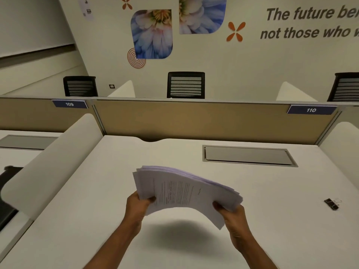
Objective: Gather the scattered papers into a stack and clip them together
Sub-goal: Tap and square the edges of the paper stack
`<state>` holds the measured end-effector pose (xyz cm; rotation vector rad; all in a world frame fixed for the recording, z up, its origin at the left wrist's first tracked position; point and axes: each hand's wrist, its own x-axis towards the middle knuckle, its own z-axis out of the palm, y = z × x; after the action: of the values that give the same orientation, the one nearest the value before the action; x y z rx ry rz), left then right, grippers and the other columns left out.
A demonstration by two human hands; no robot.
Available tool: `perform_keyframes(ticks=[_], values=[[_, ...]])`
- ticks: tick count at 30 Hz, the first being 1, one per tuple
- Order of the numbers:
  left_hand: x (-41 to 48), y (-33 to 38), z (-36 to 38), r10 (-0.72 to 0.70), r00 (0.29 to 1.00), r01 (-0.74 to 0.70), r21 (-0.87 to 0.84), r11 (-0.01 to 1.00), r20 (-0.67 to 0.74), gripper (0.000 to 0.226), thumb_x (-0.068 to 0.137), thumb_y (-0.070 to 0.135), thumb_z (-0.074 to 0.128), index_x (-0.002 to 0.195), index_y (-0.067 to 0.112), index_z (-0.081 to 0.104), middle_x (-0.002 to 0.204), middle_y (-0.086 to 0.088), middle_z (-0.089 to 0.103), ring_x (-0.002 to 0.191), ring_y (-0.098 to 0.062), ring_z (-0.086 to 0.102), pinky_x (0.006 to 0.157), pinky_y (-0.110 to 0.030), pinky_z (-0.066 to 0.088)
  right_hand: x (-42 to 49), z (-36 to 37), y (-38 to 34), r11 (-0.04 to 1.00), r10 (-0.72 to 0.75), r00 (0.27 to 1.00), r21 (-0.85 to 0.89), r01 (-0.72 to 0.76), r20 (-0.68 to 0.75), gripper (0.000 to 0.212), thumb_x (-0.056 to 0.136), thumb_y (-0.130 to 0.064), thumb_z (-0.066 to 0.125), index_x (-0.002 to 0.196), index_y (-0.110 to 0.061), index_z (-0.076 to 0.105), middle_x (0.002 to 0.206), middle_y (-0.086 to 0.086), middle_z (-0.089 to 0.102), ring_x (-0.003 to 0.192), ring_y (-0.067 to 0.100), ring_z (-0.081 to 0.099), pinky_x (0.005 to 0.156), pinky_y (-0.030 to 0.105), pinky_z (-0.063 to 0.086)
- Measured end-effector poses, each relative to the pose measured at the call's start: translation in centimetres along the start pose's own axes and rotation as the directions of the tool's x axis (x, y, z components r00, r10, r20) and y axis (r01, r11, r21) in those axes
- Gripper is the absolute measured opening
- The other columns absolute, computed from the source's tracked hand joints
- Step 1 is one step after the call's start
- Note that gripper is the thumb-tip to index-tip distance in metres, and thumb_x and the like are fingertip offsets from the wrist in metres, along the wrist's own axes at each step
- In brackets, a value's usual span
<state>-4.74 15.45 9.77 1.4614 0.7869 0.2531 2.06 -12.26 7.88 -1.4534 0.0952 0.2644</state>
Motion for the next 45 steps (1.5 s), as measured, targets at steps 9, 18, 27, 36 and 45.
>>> perform_keyframes(ticks=[9,18,27,36,45], values=[[0.4,-2.5,0.0,-0.078,0.997,0.078,-0.076,0.994,-0.005,0.035,0.081,-0.013,0.067,0.098,0.018,0.067,0.100,-0.010,0.072,0.100,-0.032,0.062,0.077,-0.036,0.051,-0.6,-0.6,0.8,0.997,0.013,0.999,-0.074,-0.011,0.035,0.027,0.084,-0.008,0.080,0.106,-0.023,0.078,0.094,-0.003,0.082,0.093,0.020,0.072,0.079,0.030,0.056],[0.8,-2.2,-0.6,-0.051,0.998,0.054,-0.073,0.996,0.039,0.042,0.078,-0.013,0.069,0.108,0.016,0.069,0.105,-0.012,0.075,0.101,-0.031,0.065,0.084,-0.038,0.053,-0.1,-0.9,1.7,0.993,0.034,0.999,-0.115,-0.031,0.024,0.024,0.080,-0.009,0.084,0.099,-0.022,0.077,0.090,-0.003,0.082,0.095,0.021,0.073,0.083,0.036,0.058],[0.5,-1.9,0.2,-0.080,0.993,0.083,-0.036,0.996,0.091,0.043,0.078,-0.011,0.072,0.115,0.011,0.066,0.108,-0.013,0.074,0.099,-0.028,0.064,0.073,-0.032,0.051,0.7,-1.9,2.2,0.992,0.086,0.996,-0.096,-0.083,0.035,0.033,0.075,-0.012,0.087,0.107,-0.011,0.077,0.096,0.004,0.082,0.099,0.029,0.073,0.079,0.035,0.056],[0.1,-1.5,0.2,-0.043,0.993,0.043,0.002,0.999,0.107,0.042,0.080,-0.010,0.071,0.111,0.017,0.067,0.106,-0.008,0.075,0.103,-0.027,0.066,0.078,-0.032,0.054,0.8,-1.9,1.7,0.993,0.072,0.994,-0.098,-0.064,0.082,0.030,0.074,-0.010,0.088,0.103,-0.012,0.079,0.097,0.006,0.082,0.099,0.030,0.074,0.086,0.044,0.058],[-0.7,-0.7,1.6,-0.034,0.993,0.037,-0.017,0.999,0.114,0.040,0.079,-0.015,0.067,0.098,0.020,0.070,0.100,-0.009,0.075,0.094,-0.025,0.065,0.073,-0.031,0.053,0.9,-0.9,1.7,0.997,0.042,0.997,-0.073,-0.037,0.058,0.033,0.078,-0.008,0.085,0.108,-0.016,0.075,0.098,0.003,0.082,0.098,0.028,0.074,0.086,0.043,0.059]])
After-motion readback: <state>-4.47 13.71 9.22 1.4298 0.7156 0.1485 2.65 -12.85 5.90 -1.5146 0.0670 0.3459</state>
